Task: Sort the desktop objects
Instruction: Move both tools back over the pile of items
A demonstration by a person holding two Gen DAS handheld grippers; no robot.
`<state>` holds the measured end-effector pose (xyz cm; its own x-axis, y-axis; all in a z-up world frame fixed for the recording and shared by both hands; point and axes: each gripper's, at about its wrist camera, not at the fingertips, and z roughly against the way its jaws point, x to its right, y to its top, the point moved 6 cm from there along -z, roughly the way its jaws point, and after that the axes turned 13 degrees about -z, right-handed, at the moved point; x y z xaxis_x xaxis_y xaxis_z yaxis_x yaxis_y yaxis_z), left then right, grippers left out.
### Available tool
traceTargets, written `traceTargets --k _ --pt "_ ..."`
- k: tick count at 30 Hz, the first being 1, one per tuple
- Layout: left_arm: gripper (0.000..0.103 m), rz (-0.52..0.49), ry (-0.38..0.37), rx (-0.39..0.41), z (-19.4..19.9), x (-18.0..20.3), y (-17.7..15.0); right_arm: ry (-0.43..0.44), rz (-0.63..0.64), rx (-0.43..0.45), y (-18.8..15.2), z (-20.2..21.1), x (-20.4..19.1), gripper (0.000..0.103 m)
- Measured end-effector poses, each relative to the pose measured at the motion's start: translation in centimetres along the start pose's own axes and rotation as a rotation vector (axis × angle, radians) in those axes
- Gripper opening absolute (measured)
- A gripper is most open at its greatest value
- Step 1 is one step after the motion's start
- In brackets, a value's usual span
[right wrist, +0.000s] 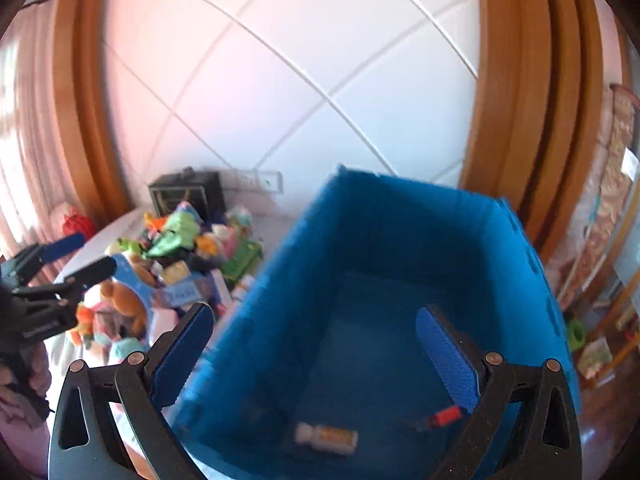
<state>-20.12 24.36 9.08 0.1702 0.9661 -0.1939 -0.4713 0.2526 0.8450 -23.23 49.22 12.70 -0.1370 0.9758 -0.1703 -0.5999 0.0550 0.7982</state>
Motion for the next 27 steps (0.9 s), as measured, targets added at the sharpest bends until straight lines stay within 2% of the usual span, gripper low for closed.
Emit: traceTargets --k 3,7,11,14,18,21,27 --pt "0.08 0.018 0.052 0.006 0.2 -5.4 -3.2 0.024 -0.001 0.073 -0.1 0.6 -4.3 0.103" --pt "0.08 0.038 0.136 -0.011 -0.1 -12.9 -7.7 0.069 -0.027 0.105 -0.7 -0.3 -9.8 0.103" --pt "0.08 0.087 0.182 -0.069 -0.6 -20.4 -13.1 0.088 -0.049 0.088 -2.3 -3.1 -15.7 0.103" --pt "0.08 0.114 0.196 -0.121 -1.1 -25.4 -17.2 0.088 -0.084 0.048 -4.2 -5.7 -18.6 0.103" --pt "0.08 0.161 0.225 -0.22 -2.0 -30.9 -22.9 0.085 -0.159 -0.036 -7.3 -9.0 -20.1 0.103" --pt "0.08 0.215 0.235 -0.279 -2.5 -33.6 -26.6 0.058 -0.199 -0.108 -9.7 -11.5 -20.4 0.103" --pt "0.08 0.323 0.224 -0.336 -3.1 -34.7 -32.1 -0.027 -0.212 -0.209 -13.9 -15.4 -19.2 0.103"
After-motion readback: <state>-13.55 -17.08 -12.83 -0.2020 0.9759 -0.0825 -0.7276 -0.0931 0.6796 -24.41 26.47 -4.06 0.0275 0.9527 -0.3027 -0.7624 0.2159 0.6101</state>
